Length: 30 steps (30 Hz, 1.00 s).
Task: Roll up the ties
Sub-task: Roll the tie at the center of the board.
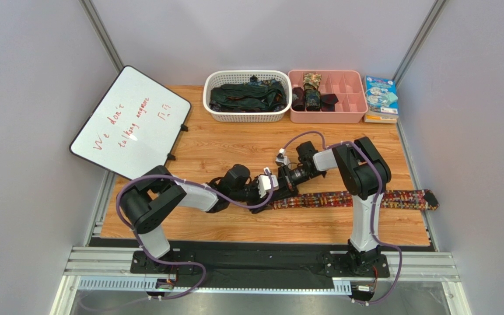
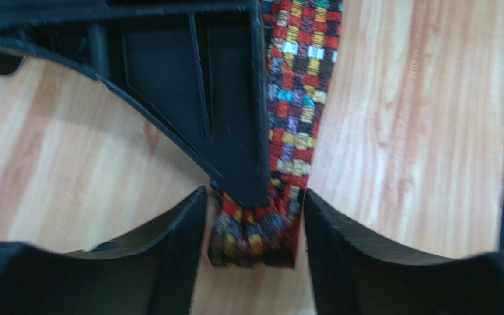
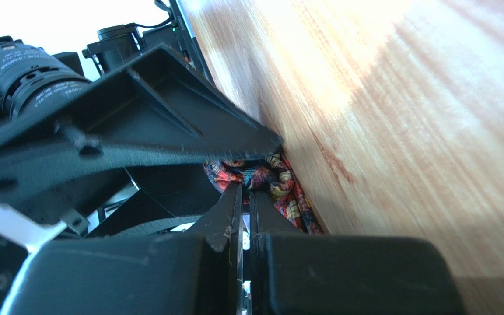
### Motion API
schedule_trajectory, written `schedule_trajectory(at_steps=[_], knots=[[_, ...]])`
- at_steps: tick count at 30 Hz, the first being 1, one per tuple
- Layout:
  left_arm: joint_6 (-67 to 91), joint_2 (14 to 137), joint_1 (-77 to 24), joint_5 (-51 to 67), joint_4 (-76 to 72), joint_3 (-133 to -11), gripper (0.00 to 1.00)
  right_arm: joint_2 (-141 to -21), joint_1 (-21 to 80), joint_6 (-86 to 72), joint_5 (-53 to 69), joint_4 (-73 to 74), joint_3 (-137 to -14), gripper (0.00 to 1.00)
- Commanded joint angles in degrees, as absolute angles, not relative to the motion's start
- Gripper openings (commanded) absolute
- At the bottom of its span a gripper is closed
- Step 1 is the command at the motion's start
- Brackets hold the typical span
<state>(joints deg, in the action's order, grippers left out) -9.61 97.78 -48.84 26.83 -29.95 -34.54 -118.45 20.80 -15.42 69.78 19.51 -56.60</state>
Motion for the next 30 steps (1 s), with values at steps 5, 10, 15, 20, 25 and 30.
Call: schedule_trajectory(at_steps=[5, 10, 15, 20, 25, 30], knots=[[-21.8, 100.2, -50.5, 18.1, -8.5, -45.5, 0.37, -118.7, 20.3, -16.1, 68.1, 23.9, -59.5, 0.0], [-26.9, 99.8, -49.7, 17.8, 4.7, -50.9, 0.26, -119.3, 20.1, -13.6, 65.4, 27.5, -61.3, 0.0], [-28.9, 99.8, -49.3, 20.9, 9.0, -53.9, 0.5, -118.8, 18.9, -12.0, 61.6, 28.1, -59.6, 0.0], [-29.9, 100.7, -49.1, 22.1, 12.3, -56.0, 0.6, -120.0, 18.7, -11.9, 59.5, 28.0, -60.2, 0.0], [-29.6, 99.6, -49.0, 22.1, 12.3, -55.7, 0.67, -119.8, 18.6, -12.2, 58.5, 27.8, -60.4, 0.0], [-27.6, 99.1, -48.1, 22.8, 9.5, -55.2, 0.68, -119.5, 18.2, -12.6, 56.2, 28.8, -59.9, 0.0]])
